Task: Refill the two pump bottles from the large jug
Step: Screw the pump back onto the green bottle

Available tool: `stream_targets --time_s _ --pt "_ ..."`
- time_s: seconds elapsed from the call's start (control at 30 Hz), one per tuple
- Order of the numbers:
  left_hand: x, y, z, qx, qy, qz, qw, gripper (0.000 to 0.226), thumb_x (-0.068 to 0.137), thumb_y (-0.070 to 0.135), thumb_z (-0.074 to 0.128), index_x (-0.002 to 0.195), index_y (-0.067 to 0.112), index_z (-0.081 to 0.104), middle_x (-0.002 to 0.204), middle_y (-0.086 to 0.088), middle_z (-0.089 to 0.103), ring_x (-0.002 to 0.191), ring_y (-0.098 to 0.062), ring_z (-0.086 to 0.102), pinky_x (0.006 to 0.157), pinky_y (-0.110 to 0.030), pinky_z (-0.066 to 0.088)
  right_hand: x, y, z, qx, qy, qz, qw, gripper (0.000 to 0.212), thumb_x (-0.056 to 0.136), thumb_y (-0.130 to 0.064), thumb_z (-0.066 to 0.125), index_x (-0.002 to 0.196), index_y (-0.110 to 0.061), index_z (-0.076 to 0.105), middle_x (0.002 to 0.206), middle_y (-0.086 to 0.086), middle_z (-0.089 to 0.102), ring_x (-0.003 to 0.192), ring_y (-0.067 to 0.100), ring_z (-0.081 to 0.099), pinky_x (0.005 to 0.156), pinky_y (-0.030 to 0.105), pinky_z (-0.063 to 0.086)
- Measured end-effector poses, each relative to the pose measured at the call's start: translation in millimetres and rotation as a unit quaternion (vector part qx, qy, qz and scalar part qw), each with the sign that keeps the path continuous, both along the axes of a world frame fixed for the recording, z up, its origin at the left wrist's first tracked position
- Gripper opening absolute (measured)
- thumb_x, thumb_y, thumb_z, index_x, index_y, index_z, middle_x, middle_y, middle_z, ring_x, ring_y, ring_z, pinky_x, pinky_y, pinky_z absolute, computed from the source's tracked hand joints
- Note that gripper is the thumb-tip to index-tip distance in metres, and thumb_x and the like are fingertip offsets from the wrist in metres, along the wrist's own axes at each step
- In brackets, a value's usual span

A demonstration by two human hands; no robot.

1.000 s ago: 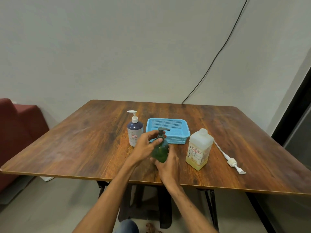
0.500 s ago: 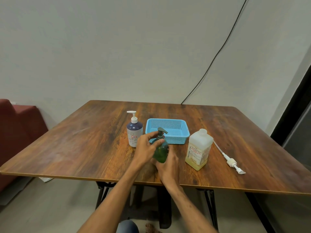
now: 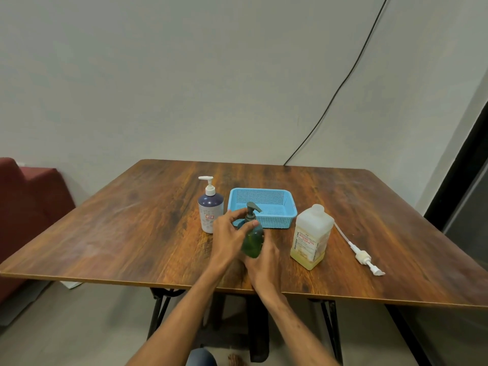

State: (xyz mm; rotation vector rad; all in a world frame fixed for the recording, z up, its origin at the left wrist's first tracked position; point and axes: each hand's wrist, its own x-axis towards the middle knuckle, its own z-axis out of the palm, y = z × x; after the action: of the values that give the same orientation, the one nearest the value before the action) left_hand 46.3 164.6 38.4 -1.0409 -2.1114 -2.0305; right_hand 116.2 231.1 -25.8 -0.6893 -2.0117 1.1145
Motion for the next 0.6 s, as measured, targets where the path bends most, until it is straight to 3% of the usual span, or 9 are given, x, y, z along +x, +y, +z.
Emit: stream_targets --time_s 0.13,0.47,0.6 --pt "-2 -1 1 -0.001 -0.012 -0.029 1.000 0.034 0.084 0.011 0.074 0.117 0.014 0.068 0.113 0.003 0.070 0.105 -0.004 0.066 0.084 -0.022 0.056 0 1 -2 0.009 -0.007 -0.006 1.000 0.076 0.074 -0.038 0.085 0.136 -0.035 0.042 0.126 -0.011 0.060 0.113 0.006 0.059 0.092 0.035 0.056" --pt "-11 -4 0 -0.028 -0.029 -0.060 0.997 0.039 0.085 0.012 0.073 0.122 0.006 0.066 0.119 -0.001 0.070 0.112 -0.010 0.065 0.094 -0.039 0.056 4 3 2 -0.005 -0.012 0.013 1.000 0.074 0.071 -0.035 0.086 0.133 -0.032 0.045 0.124 -0.010 0.060 0.113 0.008 0.058 0.092 0.033 0.055" --pt "-12 -8 0 -0.041 -0.035 -0.072 0.996 0.051 0.083 0.013 0.075 0.131 0.009 0.059 0.126 0.001 0.066 0.118 -0.007 0.061 0.096 -0.031 0.054 7 10 6 -0.038 -0.010 0.050 0.998 0.073 0.072 -0.027 0.087 0.133 -0.032 0.047 0.125 -0.010 0.060 0.115 0.007 0.057 0.092 0.024 0.051"
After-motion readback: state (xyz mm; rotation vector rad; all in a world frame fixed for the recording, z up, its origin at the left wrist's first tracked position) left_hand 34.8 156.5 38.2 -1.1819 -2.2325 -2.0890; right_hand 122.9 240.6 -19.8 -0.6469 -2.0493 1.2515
